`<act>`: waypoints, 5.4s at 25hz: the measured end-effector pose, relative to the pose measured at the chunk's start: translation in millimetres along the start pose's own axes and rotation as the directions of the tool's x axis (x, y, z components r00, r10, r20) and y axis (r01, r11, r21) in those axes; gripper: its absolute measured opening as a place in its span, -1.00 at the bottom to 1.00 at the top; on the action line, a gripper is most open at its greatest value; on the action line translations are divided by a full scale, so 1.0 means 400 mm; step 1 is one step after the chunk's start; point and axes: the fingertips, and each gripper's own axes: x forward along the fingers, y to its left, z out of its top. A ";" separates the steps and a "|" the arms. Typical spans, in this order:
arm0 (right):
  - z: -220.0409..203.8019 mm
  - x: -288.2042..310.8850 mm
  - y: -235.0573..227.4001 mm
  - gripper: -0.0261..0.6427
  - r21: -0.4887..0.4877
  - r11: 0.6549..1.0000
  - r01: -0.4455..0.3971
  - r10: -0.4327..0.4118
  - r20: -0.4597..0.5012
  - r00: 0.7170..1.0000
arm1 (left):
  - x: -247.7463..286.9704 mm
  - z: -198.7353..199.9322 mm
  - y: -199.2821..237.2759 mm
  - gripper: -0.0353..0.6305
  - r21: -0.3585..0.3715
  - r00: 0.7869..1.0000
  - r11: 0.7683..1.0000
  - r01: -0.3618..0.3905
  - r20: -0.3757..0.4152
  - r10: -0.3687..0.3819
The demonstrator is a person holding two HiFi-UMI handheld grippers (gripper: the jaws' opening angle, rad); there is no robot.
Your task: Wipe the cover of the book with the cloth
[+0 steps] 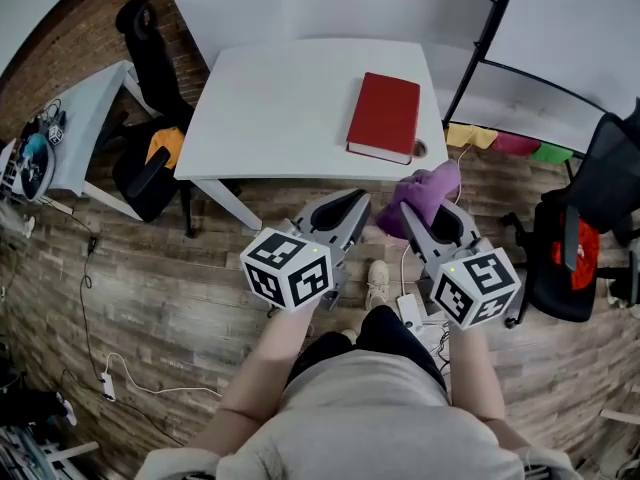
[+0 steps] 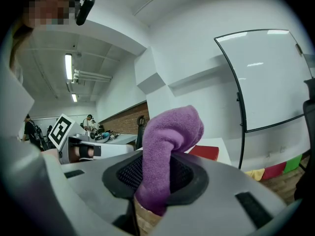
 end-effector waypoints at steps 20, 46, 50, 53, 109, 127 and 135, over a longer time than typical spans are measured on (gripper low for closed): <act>0.078 0.282 -0.352 -0.57 -0.024 0.993 -0.116 0.114 -0.075 0.991 | 0.395 0.079 0.197 -0.80 -0.048 0.997 0.996 -0.071 -0.039 0.070; 0.053 0.421 -0.474 -0.57 0.033 0.981 -0.191 0.194 -0.145 0.970 | 0.499 0.094 0.347 -0.81 -0.090 0.984 0.980 -0.179 -0.043 0.175; 0.043 0.437 -0.478 -0.57 0.046 0.982 -0.182 0.187 -0.158 0.970 | 0.505 0.088 0.364 -0.80 -0.100 0.984 0.979 -0.176 -0.055 0.171; 0.048 0.453 -0.482 -0.57 0.050 0.984 -0.168 0.174 -0.160 0.972 | 0.509 0.086 0.381 -0.81 -0.114 0.984 0.979 -0.169 -0.067 0.162; -0.151 0.906 -0.655 -0.56 -0.290 0.956 -0.046 -0.140 -0.589 0.796 | 0.675 0.016 0.760 -0.80 -0.296 0.961 0.954 -0.052 -0.274 -0.033; -0.145 0.900 -0.671 -0.33 -0.330 0.944 -0.007 -0.186 -0.548 0.815 | 0.680 0.010 0.780 -0.80 -0.347 0.968 0.937 -0.040 -0.246 -0.050; -0.152 0.904 -0.668 -0.54 -0.326 0.945 0.001 -0.186 -0.537 0.823 | 0.681 -0.003 0.771 -0.80 -0.348 0.967 0.936 -0.048 -0.251 -0.044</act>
